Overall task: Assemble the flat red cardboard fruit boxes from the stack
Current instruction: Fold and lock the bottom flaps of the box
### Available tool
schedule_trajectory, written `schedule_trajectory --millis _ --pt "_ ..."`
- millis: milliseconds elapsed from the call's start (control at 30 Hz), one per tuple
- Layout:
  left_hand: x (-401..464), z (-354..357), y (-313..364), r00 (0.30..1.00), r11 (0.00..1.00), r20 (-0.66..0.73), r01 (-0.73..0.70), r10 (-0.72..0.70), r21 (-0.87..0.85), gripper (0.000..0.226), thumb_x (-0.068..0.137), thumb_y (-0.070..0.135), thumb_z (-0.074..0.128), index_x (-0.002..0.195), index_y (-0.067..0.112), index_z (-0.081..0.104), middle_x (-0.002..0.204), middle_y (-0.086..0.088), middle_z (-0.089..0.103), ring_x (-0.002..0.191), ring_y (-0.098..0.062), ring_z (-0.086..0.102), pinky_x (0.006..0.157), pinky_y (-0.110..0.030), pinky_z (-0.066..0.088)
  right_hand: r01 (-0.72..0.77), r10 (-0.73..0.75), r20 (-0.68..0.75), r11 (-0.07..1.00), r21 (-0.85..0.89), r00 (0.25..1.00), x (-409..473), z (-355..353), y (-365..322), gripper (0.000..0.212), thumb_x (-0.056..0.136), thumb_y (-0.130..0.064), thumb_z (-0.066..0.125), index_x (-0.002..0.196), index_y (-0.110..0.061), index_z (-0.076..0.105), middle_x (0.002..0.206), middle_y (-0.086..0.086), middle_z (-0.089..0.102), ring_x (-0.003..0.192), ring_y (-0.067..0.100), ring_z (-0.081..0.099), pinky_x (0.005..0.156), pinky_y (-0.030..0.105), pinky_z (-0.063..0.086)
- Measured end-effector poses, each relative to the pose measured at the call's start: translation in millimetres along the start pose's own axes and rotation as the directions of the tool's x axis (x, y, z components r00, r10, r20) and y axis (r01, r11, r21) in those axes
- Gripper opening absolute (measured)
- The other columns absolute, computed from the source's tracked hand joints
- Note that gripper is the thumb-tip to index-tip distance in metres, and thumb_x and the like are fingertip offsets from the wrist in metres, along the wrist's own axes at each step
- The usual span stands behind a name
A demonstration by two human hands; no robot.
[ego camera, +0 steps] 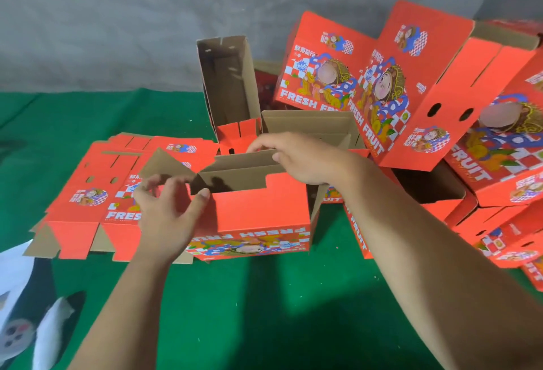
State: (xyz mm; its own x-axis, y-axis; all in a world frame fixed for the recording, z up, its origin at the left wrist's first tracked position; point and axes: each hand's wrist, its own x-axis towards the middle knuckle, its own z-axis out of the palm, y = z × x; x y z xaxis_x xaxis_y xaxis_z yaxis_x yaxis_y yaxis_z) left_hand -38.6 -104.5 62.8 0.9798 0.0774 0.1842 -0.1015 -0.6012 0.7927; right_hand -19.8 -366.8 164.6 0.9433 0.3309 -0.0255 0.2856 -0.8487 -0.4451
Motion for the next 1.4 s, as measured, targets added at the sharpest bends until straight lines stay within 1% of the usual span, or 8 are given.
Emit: schedule_trajectory --millis 200,500,700,800,967,1067,1267,1400 --pt "7 -11 8 0.997 0.997 0.022 0.074 -0.075 0.039 0.072 0.074 0.061 0.071 0.138 0.031 0.061 0.132 -0.019 0.044 0.133 -0.03 0.037 0.117 -0.033 0.033 -0.013 0.024 -0.093 0.993 0.116 0.995 -4 -20 27 0.039 0.105 -0.007 0.051 0.13 -0.036 0.06 0.123 -0.025 0.059 0.114 -0.009 0.053 0.096 0.015 0.039" --pt "-24 36 26 0.979 0.915 -0.181 -0.016 0.097 0.402 0.097 0.08 0.058 0.078 0.155 0.007 0.042 0.137 -0.023 0.04 0.125 -0.041 0.038 0.108 -0.051 0.035 -0.201 0.088 -0.384 0.943 -0.265 0.919 2 31 9 0.061 0.092 0.0 0.052 0.144 -0.03 0.049 0.144 0.003 0.042 0.126 0.032 0.041 0.102 0.045 0.037" --pt "-26 47 25 0.981 0.857 -0.186 0.053 0.051 0.512 0.098 0.078 0.069 0.071 0.156 0.02 0.038 0.153 -0.009 0.028 0.128 -0.036 0.033 0.106 -0.049 0.029 -0.179 0.031 -0.381 0.915 -0.361 0.924 -39 96 -44 0.048 0.094 -0.043 0.056 0.138 -0.026 0.048 0.121 0.006 0.067 0.112 0.034 0.057 0.093 0.048 0.037" --pt "-28 44 24 0.98 0.876 -0.185 0.022 0.078 0.482 0.089 0.084 0.061 0.072 0.156 0.019 0.041 0.152 -0.015 0.034 0.129 -0.04 0.036 0.107 -0.05 0.03 -0.287 0.259 -0.144 0.928 -0.239 0.955 -55 128 -37 0.072 0.1 -0.063 0.034 0.162 -0.036 0.008 0.172 0.013 0.013 0.145 0.032 0.037 0.113 0.048 0.028" --pt "-29 22 6 0.929 0.909 -0.283 -0.111 0.238 0.402 0.051 0.091 0.014 0.073 0.14 0.011 0.061 0.135 -0.018 0.051 0.111 -0.042 0.051 0.096 -0.049 0.041 -0.398 0.361 -0.212 0.9 -0.175 0.908 -50 128 -7 0.102 0.077 -0.094 0.025 0.161 -0.046 -0.008 0.166 -0.004 -0.038 0.156 0.031 0.007 0.122 0.05 0.006" --pt "-35 15 -1 0.927 0.972 -0.295 -0.215 0.232 0.09 0.073 0.086 -0.011 0.06 0.147 0.025 0.05 0.133 -0.012 0.033 0.107 0.003 0.054 0.09 -0.01 0.043 -0.455 0.44 -0.13 0.88 -0.133 0.889 -50 116 15 0.133 0.047 -0.114 0.025 0.157 -0.053 -0.016 0.153 -0.02 -0.053 0.15 0.036 -0.037 0.121 0.057 -0.016" --pt "-40 21 4 0.91 0.91 0.044 -0.41 0.413 -0.062 0.07 0.086 -0.007 0.051 0.145 0.032 0.05 0.119 0.006 0.065 0.096 -0.002 0.065 0.093 -0.033 0.053 -0.444 0.443 -0.042 0.895 -0.032 0.895 -55 121 27 0.118 0.059 -0.111 0.022 0.152 -0.056 -0.026 0.144 -0.023 -0.06 0.14 0.031 -0.052 0.122 0.065 0.004" --pt "-25 19 9 0.88 0.856 0.262 -0.458 0.396 0.242 0.053 0.096 0.04 0.057 0.146 0.023 0.057 0.113 -0.001 0.068 0.102 -0.031 0.066 0.091 -0.046 0.048 -0.342 0.328 -0.205 0.939 -0.035 0.922 -64 119 17 0.084 0.089 -0.079 0.044 0.161 -0.045 0.018 0.166 -0.015 -0.036 0.157 0.03 -0.025 0.124 0.059 0.017"
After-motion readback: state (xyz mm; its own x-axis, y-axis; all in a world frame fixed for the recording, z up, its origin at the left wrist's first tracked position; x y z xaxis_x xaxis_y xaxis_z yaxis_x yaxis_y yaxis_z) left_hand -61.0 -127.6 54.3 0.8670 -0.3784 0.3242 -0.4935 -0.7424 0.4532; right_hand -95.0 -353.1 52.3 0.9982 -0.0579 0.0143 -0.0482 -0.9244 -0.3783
